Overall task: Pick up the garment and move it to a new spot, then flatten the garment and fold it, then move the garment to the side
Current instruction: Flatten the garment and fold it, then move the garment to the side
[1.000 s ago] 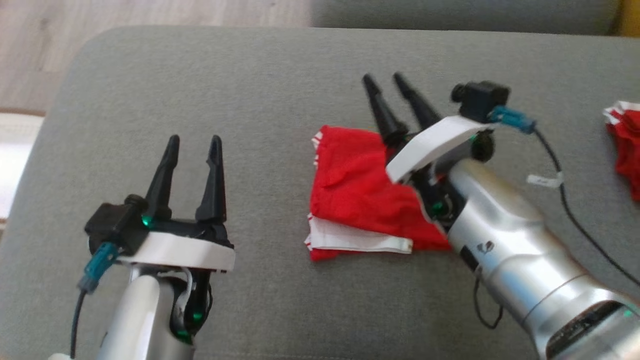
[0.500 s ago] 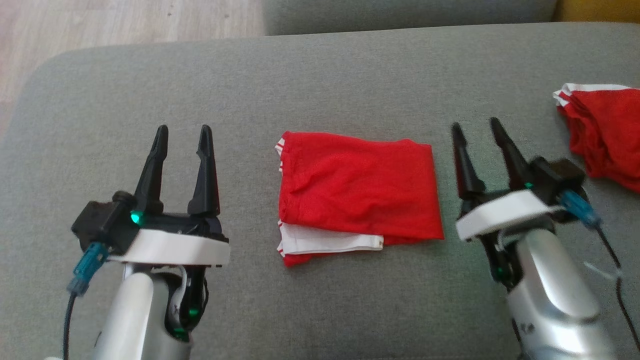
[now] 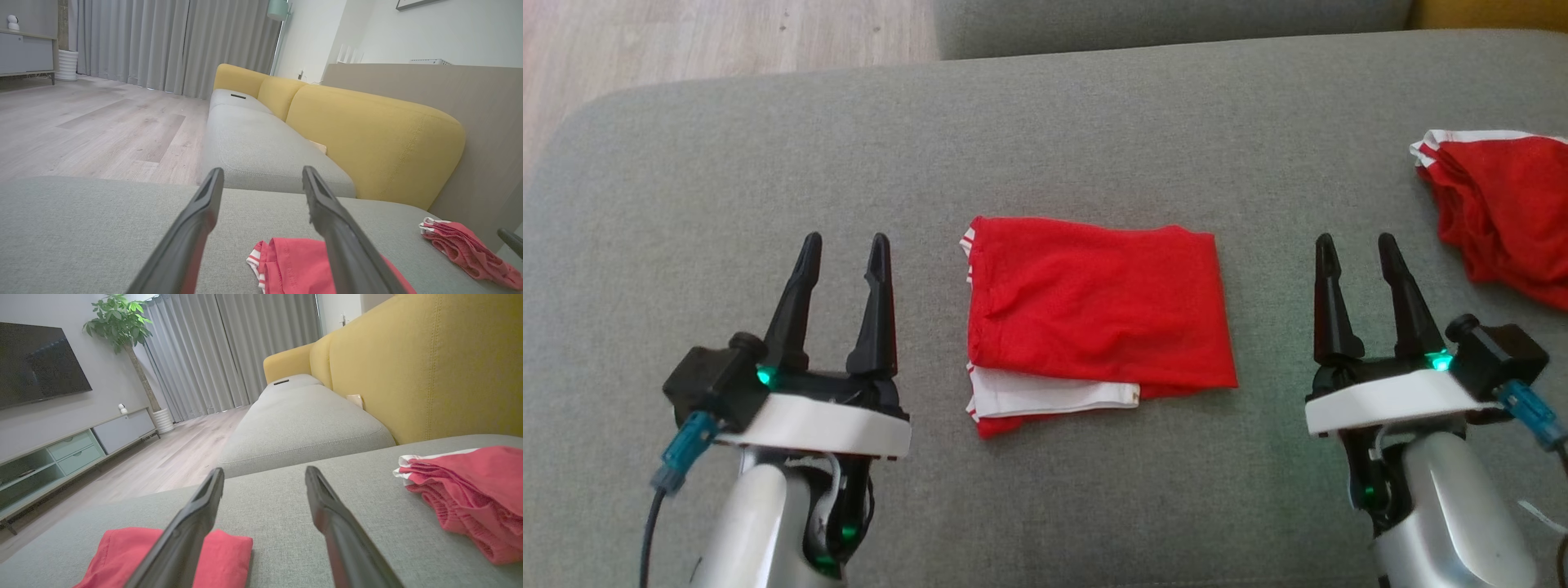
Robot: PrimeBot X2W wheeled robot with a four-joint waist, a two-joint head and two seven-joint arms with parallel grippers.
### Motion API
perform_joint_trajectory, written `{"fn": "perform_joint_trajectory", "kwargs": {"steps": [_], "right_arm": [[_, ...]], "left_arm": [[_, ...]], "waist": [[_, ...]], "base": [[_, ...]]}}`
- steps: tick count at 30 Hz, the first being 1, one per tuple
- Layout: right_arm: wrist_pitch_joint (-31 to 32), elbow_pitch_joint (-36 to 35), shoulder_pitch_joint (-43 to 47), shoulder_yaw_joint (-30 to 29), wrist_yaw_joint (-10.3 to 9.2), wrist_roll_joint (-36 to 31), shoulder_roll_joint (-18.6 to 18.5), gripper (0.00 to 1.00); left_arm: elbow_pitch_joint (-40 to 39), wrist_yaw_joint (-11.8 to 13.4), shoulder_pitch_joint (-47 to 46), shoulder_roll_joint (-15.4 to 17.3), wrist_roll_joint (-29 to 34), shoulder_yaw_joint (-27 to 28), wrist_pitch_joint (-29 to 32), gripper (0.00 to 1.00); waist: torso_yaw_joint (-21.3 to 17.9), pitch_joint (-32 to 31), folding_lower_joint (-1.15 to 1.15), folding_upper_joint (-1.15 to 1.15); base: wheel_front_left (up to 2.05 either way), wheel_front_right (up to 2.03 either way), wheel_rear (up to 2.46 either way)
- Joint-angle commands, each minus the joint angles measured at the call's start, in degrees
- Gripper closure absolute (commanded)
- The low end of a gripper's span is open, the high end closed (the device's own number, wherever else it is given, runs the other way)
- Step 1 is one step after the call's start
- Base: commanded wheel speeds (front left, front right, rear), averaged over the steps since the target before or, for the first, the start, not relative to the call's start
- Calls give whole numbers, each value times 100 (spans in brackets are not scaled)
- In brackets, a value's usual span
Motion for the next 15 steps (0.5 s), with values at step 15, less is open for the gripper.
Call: {"fn": "perform_joint_trajectory", "kwargs": {"steps": [15], "right_arm": [[579, 142, -130, 230, 39, -515, 30, 0]], "left_arm": [[-145, -47, -301, 32, 24, 8, -29, 0]], "waist": [[212, 210, 0, 0]], "base": [[0, 0, 0]]}}
